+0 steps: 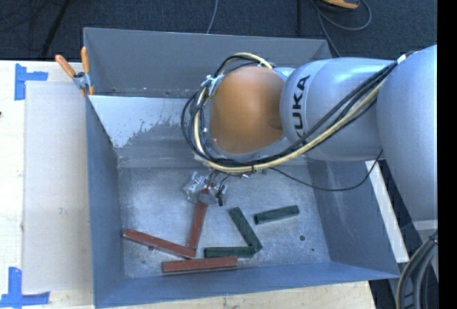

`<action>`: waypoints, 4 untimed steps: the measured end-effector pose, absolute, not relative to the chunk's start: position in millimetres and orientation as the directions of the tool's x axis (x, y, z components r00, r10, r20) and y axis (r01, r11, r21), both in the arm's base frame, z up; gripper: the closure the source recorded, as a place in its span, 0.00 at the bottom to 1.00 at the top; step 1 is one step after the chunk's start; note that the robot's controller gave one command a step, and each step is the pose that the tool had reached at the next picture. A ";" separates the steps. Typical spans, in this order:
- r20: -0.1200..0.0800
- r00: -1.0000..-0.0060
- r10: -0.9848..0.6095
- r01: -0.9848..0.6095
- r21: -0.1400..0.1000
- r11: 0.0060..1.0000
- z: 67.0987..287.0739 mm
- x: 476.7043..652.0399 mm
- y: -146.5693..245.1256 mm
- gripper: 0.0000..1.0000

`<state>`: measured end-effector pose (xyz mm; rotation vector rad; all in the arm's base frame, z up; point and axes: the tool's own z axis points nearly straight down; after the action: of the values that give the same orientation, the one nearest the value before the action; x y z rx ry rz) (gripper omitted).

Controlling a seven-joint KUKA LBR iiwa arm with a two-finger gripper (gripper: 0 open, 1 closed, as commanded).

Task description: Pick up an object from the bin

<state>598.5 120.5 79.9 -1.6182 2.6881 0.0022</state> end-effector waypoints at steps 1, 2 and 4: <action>-0.003 -0.209 -0.978 -0.978 -0.001 0.209 108.5 586.8 125.8 1.00; -0.003 0.012 -1.000 -1.000 0.002 -0.012 128.4 548.3 167.5 1.00; 0.000 0.171 -0.985 -0.985 0.003 -0.171 68.8 584.7 152.7 0.00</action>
Offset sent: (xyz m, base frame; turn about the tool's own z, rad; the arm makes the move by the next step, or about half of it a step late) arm -0.0119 0.0038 0.0284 -0.2779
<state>584.7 152.7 68.8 -2.4061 2.0238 0.0037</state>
